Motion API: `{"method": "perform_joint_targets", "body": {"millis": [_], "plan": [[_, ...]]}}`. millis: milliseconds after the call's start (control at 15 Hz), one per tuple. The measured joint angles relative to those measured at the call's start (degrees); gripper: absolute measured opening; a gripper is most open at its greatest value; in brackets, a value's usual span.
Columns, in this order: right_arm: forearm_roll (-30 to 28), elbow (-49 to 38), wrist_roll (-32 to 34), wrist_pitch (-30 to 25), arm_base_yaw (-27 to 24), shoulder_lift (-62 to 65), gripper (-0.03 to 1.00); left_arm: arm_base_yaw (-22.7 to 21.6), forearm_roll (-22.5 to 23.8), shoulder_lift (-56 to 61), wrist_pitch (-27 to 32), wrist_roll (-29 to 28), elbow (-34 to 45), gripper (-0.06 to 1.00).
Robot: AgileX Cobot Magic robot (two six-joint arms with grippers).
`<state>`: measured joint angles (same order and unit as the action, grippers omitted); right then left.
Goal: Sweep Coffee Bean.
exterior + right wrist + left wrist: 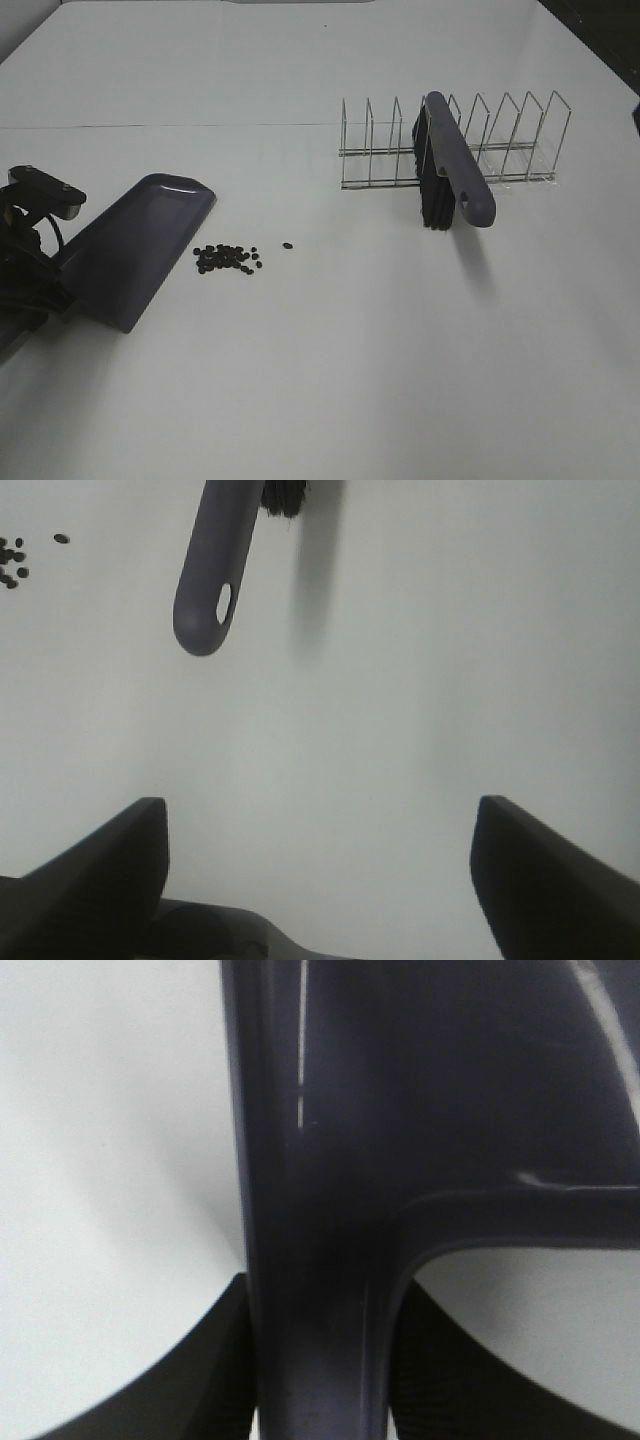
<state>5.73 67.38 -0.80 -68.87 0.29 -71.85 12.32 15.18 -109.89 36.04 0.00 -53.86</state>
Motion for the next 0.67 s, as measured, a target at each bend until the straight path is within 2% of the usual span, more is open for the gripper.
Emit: {"method": "perform_joint_targets", "body": {"millis": [267,467,667], "plan": [[0.57,12.89,0.0,-0.11,0.0,-16.1,0.77,0.0,-1.09,0.0,0.8,0.0,0.0,0.33],[0.86,25.84,0.06,-0.92,0.0,-29.85,0.77,0.0,-1.49,0.0,1.38,0.0,0.0,0.33],[0.57,36.1,1.09,-0.92,1.89,-39.71,0.77,0.0,-2.12,0.0,1.89,0.0,0.0,0.33]]}}
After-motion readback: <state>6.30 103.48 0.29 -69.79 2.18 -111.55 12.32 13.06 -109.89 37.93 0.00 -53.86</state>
